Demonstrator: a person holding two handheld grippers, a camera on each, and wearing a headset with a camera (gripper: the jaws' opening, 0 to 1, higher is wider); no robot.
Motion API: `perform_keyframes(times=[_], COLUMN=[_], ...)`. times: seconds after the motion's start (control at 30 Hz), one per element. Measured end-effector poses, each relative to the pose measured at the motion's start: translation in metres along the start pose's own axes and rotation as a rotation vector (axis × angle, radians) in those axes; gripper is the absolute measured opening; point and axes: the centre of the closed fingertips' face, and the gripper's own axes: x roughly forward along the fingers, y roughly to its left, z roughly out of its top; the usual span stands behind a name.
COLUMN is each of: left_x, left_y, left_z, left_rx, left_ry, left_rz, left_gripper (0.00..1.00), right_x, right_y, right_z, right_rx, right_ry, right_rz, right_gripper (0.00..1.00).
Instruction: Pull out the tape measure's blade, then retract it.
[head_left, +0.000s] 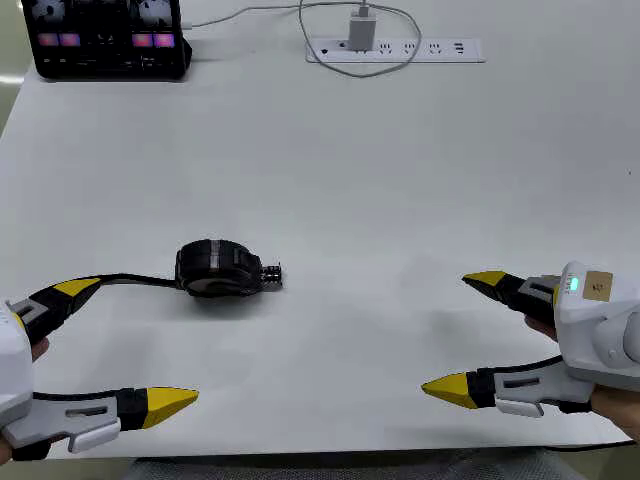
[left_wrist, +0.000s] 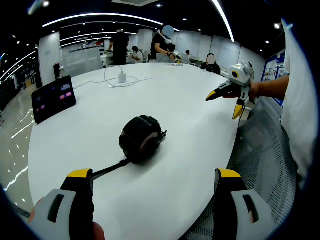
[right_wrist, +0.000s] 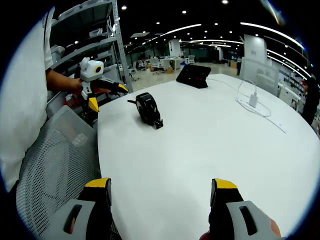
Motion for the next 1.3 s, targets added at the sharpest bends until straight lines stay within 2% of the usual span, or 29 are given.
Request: perform_keyframes(times=[0.3,0.47,0.6,0.9,1.3], left_x=[0.000,0.001,0.001,0.003,0.010], left_y=[0.001,0.002,0.002,0.003,0.009], left_z=[0.001,0.002,0.004,0.003,0.008], left_rx=[0.002,0.007,0.001,0.007,0.032], left_ry=[-0.001,-0.008,-0.015,-0.010,-0.007], left_rz=[0.002,0.007,0.002,-0.006,-0.018], left_gripper=[0.99,0.99,0.99,0.99,0.99], right_x=[0.001,0.002,0.002,0.003,0.008], right_y=[-0.001,-0.001,0.000,-0.003,-0.009], right_z=[0.000,0.000,-0.001,0.001,0.006], right_rx=[-0.008,-0.009,-0.003,-0.009,-0.025], right_ry=[0.001,0.005,0.016,0.018,0.015], right_rz=[-0.005,-0.004,0.007,0.002,0.008], right_gripper=[0.84,0.81,0.75,0.77,0.78])
